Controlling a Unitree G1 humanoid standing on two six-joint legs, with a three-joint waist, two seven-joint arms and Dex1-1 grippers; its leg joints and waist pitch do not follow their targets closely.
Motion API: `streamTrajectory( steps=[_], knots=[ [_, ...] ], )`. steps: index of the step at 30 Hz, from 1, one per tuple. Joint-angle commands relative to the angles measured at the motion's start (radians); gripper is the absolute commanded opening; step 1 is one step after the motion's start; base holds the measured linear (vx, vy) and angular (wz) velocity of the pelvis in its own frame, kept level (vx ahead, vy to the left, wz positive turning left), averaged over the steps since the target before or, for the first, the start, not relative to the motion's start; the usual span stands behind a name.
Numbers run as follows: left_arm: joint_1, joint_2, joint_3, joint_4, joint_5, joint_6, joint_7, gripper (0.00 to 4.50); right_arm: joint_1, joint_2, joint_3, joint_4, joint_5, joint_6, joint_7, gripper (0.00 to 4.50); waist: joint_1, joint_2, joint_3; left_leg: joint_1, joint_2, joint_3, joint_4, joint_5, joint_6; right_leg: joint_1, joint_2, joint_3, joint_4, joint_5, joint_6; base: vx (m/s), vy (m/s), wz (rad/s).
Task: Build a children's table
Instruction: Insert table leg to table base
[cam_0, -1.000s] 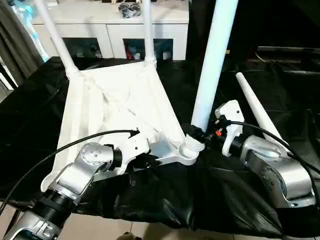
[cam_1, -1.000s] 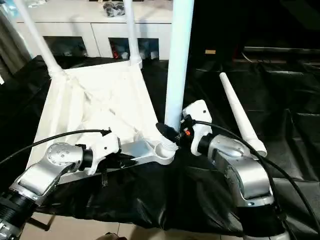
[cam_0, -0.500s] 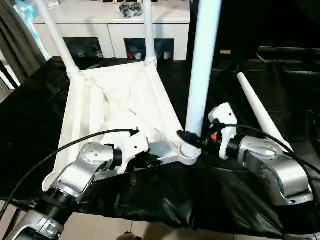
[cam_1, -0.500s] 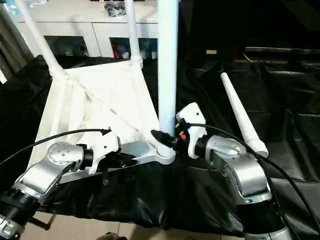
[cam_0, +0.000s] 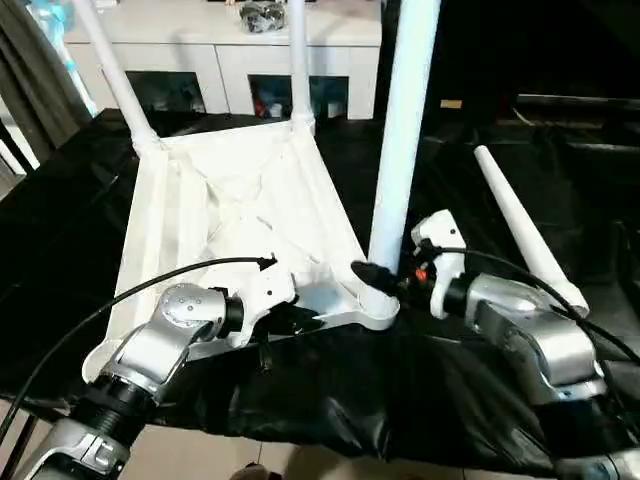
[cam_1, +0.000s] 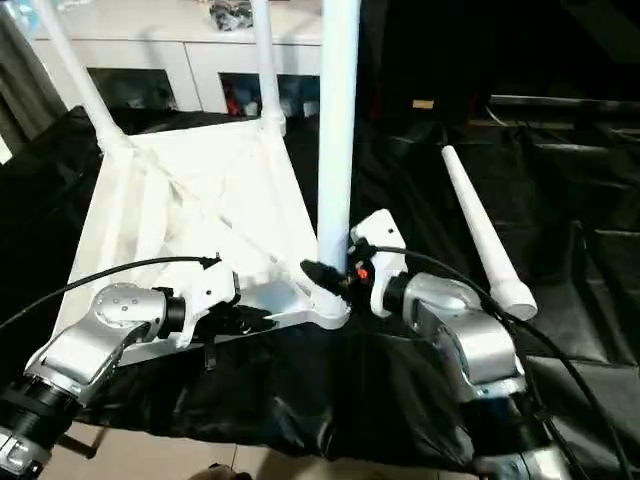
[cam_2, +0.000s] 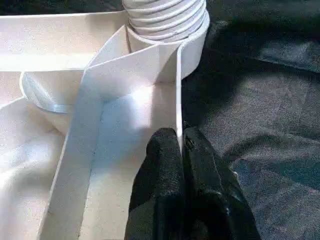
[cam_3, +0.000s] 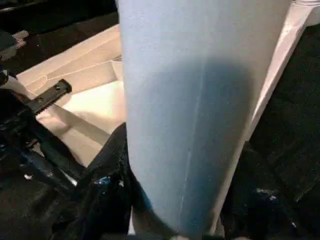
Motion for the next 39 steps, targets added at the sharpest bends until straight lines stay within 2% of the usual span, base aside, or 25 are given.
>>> streamTrajectory(
  steps=[1,5,8,9,10,11,12,14,15,16,17,19,20,21,23,26,27,30,32,33,39],
  knots=[
    [-0.026,-0.005,0.019,0.008,-0.001,-0.011,-0.001,0.0,0.011,0.015,-0.012,0.021,0.012,-0.01,0.005,1.88,0.001,-0.006,-0.062,0.016,0.025,-0.01,-0.078,-0.313,-0.02,0.04,-0.047,0.041,-0.088,-0.307,-0.169,0.0,0.0,0.0],
    [-0.027,-0.007,0.02,0.007,0.001,-0.011,0.0,0.0,0.046,0.014,-0.03,0.011,0.028,-0.017,0.007,1.88,0.003,-0.005,-0.061,0.018,0.027,-0.011,-0.08,-0.326,-0.021,0.038,-0.048,0.042,-0.092,-0.333,-0.16,0.0,0.0,0.0],
    [-0.027,-0.009,0.022,0.009,0.003,-0.011,0.0,0.0,0.079,0.017,-0.046,0.012,0.037,-0.035,0.003,1.88,0.005,-0.004,-0.063,0.018,0.028,-0.012,-0.08,-0.322,-0.021,0.039,-0.047,0.042,-0.089,-0.304,-0.167,0.0,0.0,0.0],
    [-0.028,-0.009,0.023,0.01,0.003,-0.012,0.001,0.0,0.092,0.021,-0.055,0.013,0.042,-0.041,0.0,1.88,0.006,0.002,-0.064,0.019,0.027,-0.012,-0.08,-0.323,-0.02,0.04,-0.048,0.041,-0.088,-0.297,-0.17,0.0,0.0,0.0],
    [-0.028,-0.01,0.024,0.012,0.003,-0.012,0.001,0.0,0.101,0.024,-0.061,0.015,0.046,-0.045,-0.002,1.88,0.006,0.0,-0.063,0.018,0.027,-0.011,-0.08,-0.324,-0.019,0.039,-0.047,0.042,-0.09,-0.295,-0.171,0.0,0.0,0.0],
    [-0.029,-0.011,0.024,0.013,0.003,-0.013,0.002,0.0,0.114,0.029,-0.071,0.02,0.049,-0.058,-0.006,1.88,0.007,-0.003,-0.064,0.017,0.026,-0.01,-0.079,-0.321,-0.016,0.04,-0.048,0.042,-0.09,-0.293,-0.171,0.0,0.0,0.0],
    [-0.031,-0.012,0.025,0.017,0.005,-0.015,0.003,0.0,0.126,0.04,-0.083,0.03,0.051,-0.077,-0.012,1.88,0.011,0.007,-0.064,0.018,0.026,-0.012,-0.08,-0.325,-0.017,0.039,-0.049,0.041,-0.089,-0.3,-0.171,0.0,0.0,0.0],
    [-0.034,-0.015,0.026,0.021,0.006,-0.016,0.005,0.0,0.14,0.061,-0.106,0.055,0.054,-0.111,-0.029,1.88,0.01,0.002,-0.063,0.018,0.026,-0.011,-0.081,-0.338,-0.019,0.038,-0.05,0.041,-0.093,-0.316,-0.168,0.0,0.0,0.0],
    [-0.036,-0.016,0.027,0.023,0.007,-0.017,0.005,0.0,0.145,0.071,-0.116,0.066,0.055,-0.124,-0.037,1.88,0.009,0.002,-0.062,0.019,0.026,-0.012,-0.082,-0.351,-0.02,0.037,-0.049,0.04,-0.094,-0.332,-0.166,0.0,0.0,0.0],
    [-0.04,-0.018,0.028,0.028,0.009,-0.019,0.006,0.0,0.151,0.082,-0.124,0.082,0.053,-0.151,-0.045,1.88,0.01,0.01,-0.062,0.019,0.025,-0.013,-0.082,-0.357,-0.022,0.037,-0.049,0.039,-0.094,-0.34,-0.164,0.0,0.0,0.0],
    [-0.041,-0.019,0.029,0.03,0.01,-0.019,0.006,0.0,0.156,0.087,-0.127,0.09,0.054,-0.168,-0.046,1.88,0.008,0.006,-0.06,0.021,0.026,-0.013,-0.083,-0.374,-0.025,0.034,-0.049,0.039,-0.098,-0.357,-0.161,0.0,0.0,0.0],
    [-0.046,-0.023,0.03,0.035,0.013,-0.021,0.009,0.0,0.172,0.105,-0.136,0.112,0.059,-0.214,-0.052,1.88,0.008,0.007,-0.058,0.022,0.026,-0.014,-0.084,-0.394,-0.028,0.033,-0.051,0.039,-0.102,-0.389,-0.153,0.0,0.0,0.0],
    [-0.048,-0.024,0.031,0.038,0.014,-0.022,0.008,0.0,0.178,0.112,-0.136,0.124,0.055,-0.233,-0.057,1.88,0.008,0.014,-0.057,0.024,0.025,-0.016,-0.084,-0.415,-0.031,0.031,-0.053,0.039,-0.105,-0.421,-0.145,0.0,0.0,0.0],
    [-0.05,-0.025,0.032,0.04,0.015,-0.023,0.009,0.0,0.183,0.116,-0.134,0.133,0.049,-0.248,-0.058,1.88,0.006,0.009,-0.056,0.024,0.025,-0.017,-0.086,-0.425,-0.03,0.032,-0.052,0.038,-0.109,-0.441,-0.137,0.0,0.0,0.0],
    [-0.053,-0.026,0.033,0.043,0.016,-0.025,0.01,0.0,0.193,0.121,-0.127,0.148,0.033,-0.28,-0.058,1.87,0.006,0.011,-0.056,0.023,0.026,-0.02,-0.088,-0.429,-0.03,0.031,-0.053,0.037,-0.109,-0.451,-0.132,0.0,0.0,0.0],
    [-0.056,-0.028,0.034,0.048,0.017,-0.029,0.013,0.0,0.207,0.127,-0.116,0.149,0.019,-0.311,-0.053,1.87,0.006,0.012,-0.059,0.023,0.029,-0.019,-0.091,-0.422,-0.028,0.031,-0.051,0.038,-0.108,-0.411,-0.138,0.0,0.0,0.0],
    [-0.059,-0.029,0.036,0.053,0.019,-0.033,0.014,0.0,0.215,0.13,-0.111,0.147,0.011,-0.335,-0.054,1.87,0.006,0.008,-0.058,0.022,0.029,-0.018,-0.092,-0.422,-0.026,0.032,-0.05,0.038,-0.107,-0.397,-0.143,0.0,0.0,0.0],
    [-0.06,-0.032,0.036,0.057,0.022,-0.036,0.017,0.0,0.226,0.134,-0.108,0.148,0.002,-0.372,-0.056,1.87,0.006,0.01,-0.058,0.022,0.028,-0.018,-0.092,-0.421,-0.023,0.033,-0.051,0.038,-0.106,-0.388,-0.15,0.0,0.0,0.0],
    [-0.061,-0.034,0.038,0.058,0.025,-0.037,0.02,0.0,0.237,0.135,-0.105,0.137,-0.007,-0.407,-0.066,1.87,0.007,0.007,-0.058,0.022,0.028,-0.017,-0.092,-0.422,-0.02,0.032,-0.053,0.039,-0.108,-0.402,-0.147,0.0,0.0,0.0],
    [-0.062,-0.035,0.039,0.059,0.026,-0.037,0.022,0.0,0.242,0.136,-0.105,0.13,-0.008,-0.418,-0.07,1.87,0.008,0.003,-0.058,0.022,0.028,-0.017,-0.092,-0.412,-0.015,0.033,-0.053,0.04,-0.109,-0.41,-0.143,0.0,0.0,0.0],
    [-0.066,-0.042,0.041,0.066,0.029,-0.041,0.03,0.0,0.282,0.129,-0.093,0.104,-0.027,-0.449,-0.071,1.87,0.012,0.002,-0.057,0.02,0.029,-0.015,-0.093,-0.392,-0.008,0.032,-0.053,0.041,-0.11,-0.409,-0.136,0.0,0.0,0.0]
  ],
)
